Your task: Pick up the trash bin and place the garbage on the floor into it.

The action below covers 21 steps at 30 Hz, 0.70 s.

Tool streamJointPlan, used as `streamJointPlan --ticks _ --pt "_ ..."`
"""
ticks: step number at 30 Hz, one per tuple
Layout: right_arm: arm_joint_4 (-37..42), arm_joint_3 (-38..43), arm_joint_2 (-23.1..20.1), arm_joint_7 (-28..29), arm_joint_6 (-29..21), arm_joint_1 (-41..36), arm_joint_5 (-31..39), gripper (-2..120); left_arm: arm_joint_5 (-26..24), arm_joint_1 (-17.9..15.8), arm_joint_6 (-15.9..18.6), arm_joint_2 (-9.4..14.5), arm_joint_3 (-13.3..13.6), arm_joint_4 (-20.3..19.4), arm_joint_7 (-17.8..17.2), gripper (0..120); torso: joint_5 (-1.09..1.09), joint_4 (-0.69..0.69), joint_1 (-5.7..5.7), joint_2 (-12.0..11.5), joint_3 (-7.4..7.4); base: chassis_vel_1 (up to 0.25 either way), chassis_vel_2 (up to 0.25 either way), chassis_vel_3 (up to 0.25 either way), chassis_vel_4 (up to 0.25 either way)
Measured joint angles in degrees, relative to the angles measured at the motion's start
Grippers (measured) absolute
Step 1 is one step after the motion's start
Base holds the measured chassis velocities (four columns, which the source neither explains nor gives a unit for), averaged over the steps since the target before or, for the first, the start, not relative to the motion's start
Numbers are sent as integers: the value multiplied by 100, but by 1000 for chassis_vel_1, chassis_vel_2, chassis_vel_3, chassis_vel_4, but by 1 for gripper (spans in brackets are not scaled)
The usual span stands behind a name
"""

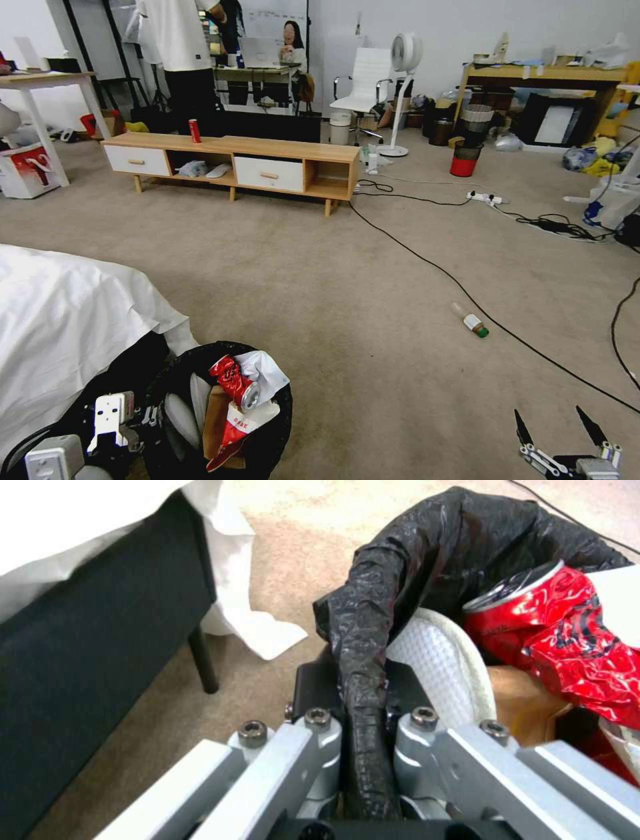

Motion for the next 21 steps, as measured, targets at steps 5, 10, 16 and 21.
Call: streamJointPlan --ticks 5,10,16,21 --pt "8 -3 3 6 0 -3 1 100 -109 0 -8 -8 -2 -1 -96 4 0 1 0 0 0 0 0 0 0" --pt "10 -5 7 7 0 -6 3 100 -132 0 -85 -24 -3 -1 -142 4 0 -1 0 0 0 0 0 0 0" --pt "20 -6 11 7 0 -13 15 100 -158 -2 -142 -30 -7 -4 -216 4 0 1 0 0 0 0 0 0 0" --pt "66 -25 21 30 -12 -50 30 100 -207 -4 -162 -34 -8 -5 -272 4 0 1 0 0 0 0 0 0 0"
